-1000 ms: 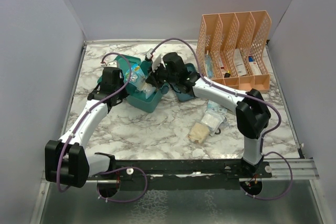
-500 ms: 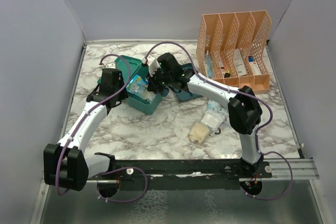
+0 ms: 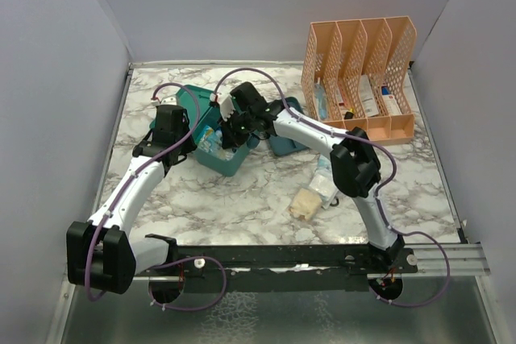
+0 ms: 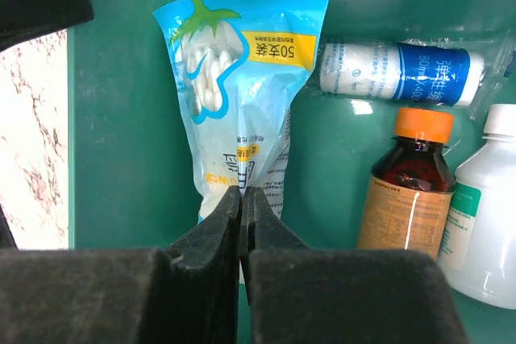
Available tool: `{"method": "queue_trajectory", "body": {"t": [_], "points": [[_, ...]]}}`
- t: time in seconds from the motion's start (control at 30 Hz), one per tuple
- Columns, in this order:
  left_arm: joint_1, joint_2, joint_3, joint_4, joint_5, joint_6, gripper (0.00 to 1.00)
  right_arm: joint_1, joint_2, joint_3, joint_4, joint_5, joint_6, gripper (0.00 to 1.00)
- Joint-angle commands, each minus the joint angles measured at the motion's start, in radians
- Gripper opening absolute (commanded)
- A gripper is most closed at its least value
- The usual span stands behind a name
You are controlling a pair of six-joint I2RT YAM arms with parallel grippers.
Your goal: Organize the medicine kit
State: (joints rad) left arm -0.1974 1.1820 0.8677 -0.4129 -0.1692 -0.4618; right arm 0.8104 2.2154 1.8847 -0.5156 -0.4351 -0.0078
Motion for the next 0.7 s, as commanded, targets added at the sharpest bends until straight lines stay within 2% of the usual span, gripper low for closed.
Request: {"method": "queue_trajectory", "body": {"t": [0.0, 0.2, 0.47, 0.67], "points": [[0.001, 0.004, 0.010, 0.011, 0.003, 0.002, 0.28, 0.007, 0.049, 0.057, -0.097, -0.005, 0.029, 0.01], [0.001, 0.005, 0.006, 0.031, 0.018, 0.008, 0.29, 0.015, 0.138, 0.155, -0.114, 0.027, 0.018, 0.03], [0.001, 0.027, 0.033, 0.037, 0.022, 0.031, 0.33, 0.017, 0.156, 0.257, -0.129, 0.089, 0.034, 0.35], [0.001, 0.029, 0.031, 0.033, 0.016, 0.029, 0.32, 0.009, 0.097, 0.268, -0.126, 0.114, 0.072, 0.40]]}}
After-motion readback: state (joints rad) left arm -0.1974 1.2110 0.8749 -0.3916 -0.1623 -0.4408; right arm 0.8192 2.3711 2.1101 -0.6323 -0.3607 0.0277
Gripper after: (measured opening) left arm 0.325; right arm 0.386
